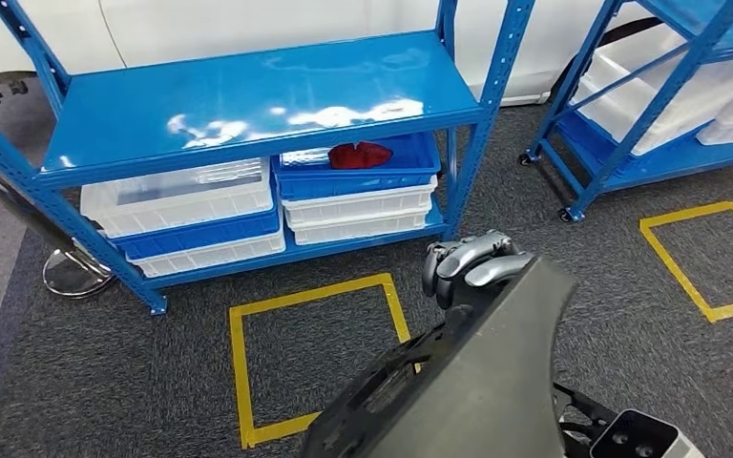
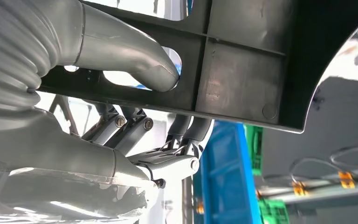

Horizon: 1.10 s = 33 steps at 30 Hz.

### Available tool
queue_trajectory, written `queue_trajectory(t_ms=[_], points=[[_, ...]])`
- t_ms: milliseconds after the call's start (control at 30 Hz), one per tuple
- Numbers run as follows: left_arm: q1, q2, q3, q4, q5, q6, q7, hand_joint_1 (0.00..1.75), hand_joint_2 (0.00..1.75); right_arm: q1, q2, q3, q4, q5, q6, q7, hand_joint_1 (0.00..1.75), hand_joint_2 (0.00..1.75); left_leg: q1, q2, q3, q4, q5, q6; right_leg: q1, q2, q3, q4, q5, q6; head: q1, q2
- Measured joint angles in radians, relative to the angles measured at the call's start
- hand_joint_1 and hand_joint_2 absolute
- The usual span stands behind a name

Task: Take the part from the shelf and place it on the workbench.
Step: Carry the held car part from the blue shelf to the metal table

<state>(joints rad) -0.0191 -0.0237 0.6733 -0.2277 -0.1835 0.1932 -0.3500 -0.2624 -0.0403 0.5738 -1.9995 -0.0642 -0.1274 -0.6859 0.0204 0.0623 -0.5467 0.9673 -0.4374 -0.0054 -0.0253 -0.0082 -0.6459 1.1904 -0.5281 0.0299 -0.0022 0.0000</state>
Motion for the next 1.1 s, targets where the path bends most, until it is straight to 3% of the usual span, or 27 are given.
queue_trajectory(t_ms=[67,133,200,267,300,367,400,433,467,500,567,633,667,700,733,767,800,867,933,967,1000,1033,1100], points=[[-0.002,0.001,0.000,0.000,-0.005,-0.001,-0.003,0.00,1.75,0.005,0.000,-0.006,-0.011,0.002,-0.002,0.000,1.75,1.75,-0.002,0.017,-0.003,0.015,-0.008,-0.010,0.001,-0.043,0.065,-0.129,0.047,-0.006,0.000,0.000],[-0.003,0.002,0.000,0.000,-0.010,-0.004,-0.006,0.00,1.75,0.013,0.000,-0.010,-0.022,0.008,-0.005,0.000,1.75,1.75,-0.006,0.031,-0.003,0.025,-0.013,-0.023,0.007,-0.061,0.084,-0.174,0.056,-0.021,-0.001,0.000],[-0.005,0.003,0.000,0.000,-0.014,-0.008,-0.009,0.00,1.75,0.024,-0.001,-0.014,-0.032,0.015,-0.011,0.000,1.75,1.75,-0.005,0.047,-0.003,0.025,-0.013,-0.035,0.010,-0.039,0.076,-0.172,0.063,-0.036,-0.002,0.000],[-0.007,0.003,0.000,0.000,-0.016,-0.013,-0.010,0.00,1.75,0.032,-0.001,-0.016,-0.042,0.024,-0.016,0.000,1.75,1.75,0.000,0.025,-0.012,0.050,-0.039,-0.045,0.008,-0.019,0.069,-0.176,0.073,-0.052,-0.002,0.000],[-0.007,0.002,0.000,0.000,-0.018,-0.015,-0.010,0.00,1.75,0.035,-0.001,-0.016,-0.045,0.029,-0.018,0.000,1.75,1.75,0.002,0.001,-0.029,0.092,-0.070,-0.048,0.007,-0.008,0.066,-0.178,0.078,-0.058,-0.003,0.000],[-0.005,0.002,-0.001,0.000,-0.021,-0.016,-0.009,0.00,1.75,0.038,-0.001,-0.016,-0.047,0.037,-0.019,0.000,1.75,1.75,0.003,-0.042,-0.082,0.229,-0.147,-0.049,0.010,0.015,0.057,-0.177,0.086,-0.066,-0.005,0.000],[-0.005,0.002,-0.001,0.000,-0.023,-0.017,-0.009,0.00,1.75,0.041,-0.001,-0.016,-0.048,0.041,-0.021,0.000,1.75,1.75,0.002,-0.050,-0.107,0.292,-0.172,-0.048,0.013,0.028,0.054,-0.177,0.089,-0.068,-0.006,0.000],[-0.005,0.002,-0.001,0.000,-0.025,-0.019,-0.007,0.00,1.75,0.043,-0.001,-0.016,-0.048,0.044,-0.024,0.000,1.75,1.75,0.001,-0.053,-0.119,0.324,-0.178,-0.045,0.017,0.043,0.051,-0.176,0.092,-0.069,-0.006,0.000],[-0.005,0.001,-0.001,0.000,-0.026,-0.021,-0.006,0.00,1.75,0.045,-0.001,-0.016,-0.048,0.047,-0.028,0.000,1.75,1.75,0.000,-0.055,-0.110,0.315,-0.163,-0.040,0.020,0.057,0.049,-0.175,0.094,-0.069,-0.006,0.000],[-0.005,0.000,-0.001,0.000,-0.027,-0.023,-0.004,0.00,1.75,0.046,-0.002,-0.015,-0.048,0.049,-0.034,0.000,1.75,1.75,-0.001,-0.061,-0.084,0.265,-0.133,-0.034,0.022,0.071,0.048,-0.175,0.096,-0.068,-0.006,0.000],[-0.006,-0.001,-0.001,0.000,-0.030,-0.027,-0.001,0.00,1.75,0.045,-0.004,-0.013,-0.050,0.047,-0.044,0.000,1.75,1.75,-0.003,-0.109,-0.013,0.122,-0.071,-0.016,0.024,0.097,0.046,-0.173,0.101,-0.064,-0.005,0.000],[-0.007,-0.002,-0.001,0.000,-0.031,-0.027,0.002,0.00,1.75,0.043,-0.006,-0.009,-0.052,0.043,-0.053,0.000,1.75,1.75,-0.006,-0.153,0.024,0.040,-0.050,-0.006,0.020,0.120,0.039,-0.171,0.108,-0.054,-0.006,0.000],[-0.007,-0.002,-0.001,0.000,-0.032,-0.027,0.005,0.00,1.75,0.042,-0.008,-0.008,-0.053,0.041,-0.057,0.000,1.75,1.75,-0.008,-0.154,0.027,0.031,-0.052,-0.005,0.017,0.132,0.034,-0.172,0.112,-0.046,-0.006,0.000],[-0.008,-0.003,-0.001,0.000,-0.032,-0.027,0.009,0.00,1.75,0.041,-0.009,-0.006,-0.054,0.040,-0.062,0.000,1.75,1.75,-0.008,-0.143,0.029,0.025,-0.049,-0.004,0.015,0.143,0.030,-0.174,0.117,-0.038,-0.008,0.000],[-0.010,-0.004,-0.001,0.000,-0.031,-0.027,0.014,0.00,1.75,0.040,-0.011,-0.004,-0.055,0.039,-0.068,0.000,1.75,1.75,-0.007,-0.129,0.031,0.018,-0.043,-0.002,0.015,0.138,0.026,-0.172,0.117,-0.033,-0.007,0.000],[-0.012,-0.005,-0.001,0.000,-0.031,-0.026,0.019,0.00,1.75,0.038,-0.014,-0.002,-0.056,0.041,-0.075,0.000,1.75,1.75,-0.005,-0.115,0.033,0.011,-0.037,0.003,0.017,0.117,0.018,-0.157,0.106,-0.029,-0.005,0.000],[-0.012,-0.006,0.000,0.000,-0.031,-0.026,0.026,0.00,1.75,0.036,-0.016,0.000,-0.057,0.042,-0.081,0.000,1.75,1.75,-0.003,-0.099,0.033,0.004,-0.031,0.007,0.020,0.088,0.001,-0.124,0.083,-0.025,-0.003,0.000],[-0.009,-0.007,0.000,0.001,-0.031,-0.023,0.038,0.00,1.75,0.033,-0.021,0.004,-0.057,0.045,-0.091,0.000,1.75,1.75,-0.005,-0.067,0.029,0.001,-0.027,0.012,0.017,0.032,-0.053,-0.004,0.012,-0.019,0.001,0.000],[-0.005,-0.008,0.001,0.001,-0.032,-0.015,0.049,0.00,1.75,0.034,-0.027,0.006,-0.057,0.046,-0.098,0.000,1.75,1.75,-0.007,-0.035,0.023,0.004,-0.026,0.012,0.012,0.019,-0.092,0.094,-0.026,-0.011,0.001,0.000],[-0.005,-0.008,0.002,0.001,-0.033,-0.011,0.052,0.00,1.75,0.035,-0.031,0.007,-0.057,0.046,-0.101,0.000,1.75,1.75,-0.007,-0.020,0.020,0.007,-0.027,0.011,0.008,0.015,-0.086,0.095,-0.020,-0.007,0.001,0.000],[-0.006,-0.009,0.002,0.001,-0.035,-0.009,0.054,0.00,1.75,0.035,-0.035,0.007,-0.057,0.047,-0.104,0.000,1.75,1.75,-0.007,-0.007,0.018,0.011,-0.028,0.009,0.006,0.008,-0.060,0.057,0.002,-0.005,0.001,0.000],[-0.007,-0.010,0.002,0.001,-0.037,-0.008,0.056,0.00,1.75,0.035,-0.038,0.008,-0.057,0.048,-0.108,0.000,1.75,1.75,-0.007,0.006,0.016,0.016,-0.030,0.006,0.003,-0.006,-0.017,-0.011,0.031,-0.003,0.001,0.000],[-0.009,-0.012,0.002,0.001,-0.042,-0.008,0.060,0.00,1.75,0.036,-0.044,0.008,-0.058,0.054,-0.113,0.000,1.75,1.75,-0.010,0.025,0.014,0.025,-0.035,-0.004,0.007,-0.040,0.053,-0.130,0.062,-0.012,0.001,0.000]])
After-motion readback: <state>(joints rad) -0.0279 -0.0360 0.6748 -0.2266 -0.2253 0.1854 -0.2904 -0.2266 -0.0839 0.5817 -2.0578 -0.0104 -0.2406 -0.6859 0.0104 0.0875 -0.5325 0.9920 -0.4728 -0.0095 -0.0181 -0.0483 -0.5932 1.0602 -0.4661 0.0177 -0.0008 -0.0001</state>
